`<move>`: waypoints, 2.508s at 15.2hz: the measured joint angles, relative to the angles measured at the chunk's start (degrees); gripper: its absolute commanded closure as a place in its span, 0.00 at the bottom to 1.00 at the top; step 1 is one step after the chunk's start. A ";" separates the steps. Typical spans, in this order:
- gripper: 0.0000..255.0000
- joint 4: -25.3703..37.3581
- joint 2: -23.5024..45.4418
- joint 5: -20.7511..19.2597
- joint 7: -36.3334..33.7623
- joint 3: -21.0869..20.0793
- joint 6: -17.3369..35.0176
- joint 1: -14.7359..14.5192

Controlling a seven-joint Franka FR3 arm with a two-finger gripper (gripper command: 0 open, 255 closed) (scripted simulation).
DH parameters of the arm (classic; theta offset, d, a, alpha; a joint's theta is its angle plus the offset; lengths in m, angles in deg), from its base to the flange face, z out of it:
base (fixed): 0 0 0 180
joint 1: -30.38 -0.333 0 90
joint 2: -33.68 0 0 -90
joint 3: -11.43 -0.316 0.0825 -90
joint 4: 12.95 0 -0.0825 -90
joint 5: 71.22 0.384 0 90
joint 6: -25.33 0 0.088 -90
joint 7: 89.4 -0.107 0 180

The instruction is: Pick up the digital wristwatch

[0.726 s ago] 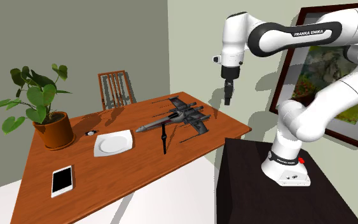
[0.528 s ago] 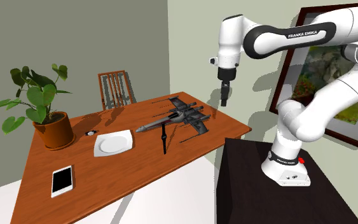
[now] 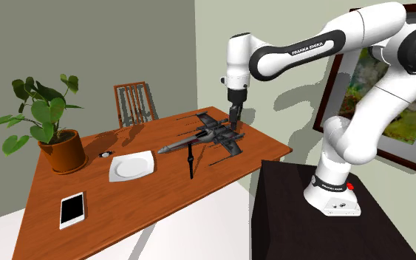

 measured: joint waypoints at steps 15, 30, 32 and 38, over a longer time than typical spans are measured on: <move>0.00 24.89 32.64 2.69 -3.39 0.79 9.78 1.09; 1.00 27.47 40.55 3.33 -3.81 0.85 15.49 1.23; 1.00 27.49 40.57 3.32 -3.81 0.86 15.49 1.24; 1.00 27.88 40.17 3.31 -3.91 0.83 14.69 1.18</move>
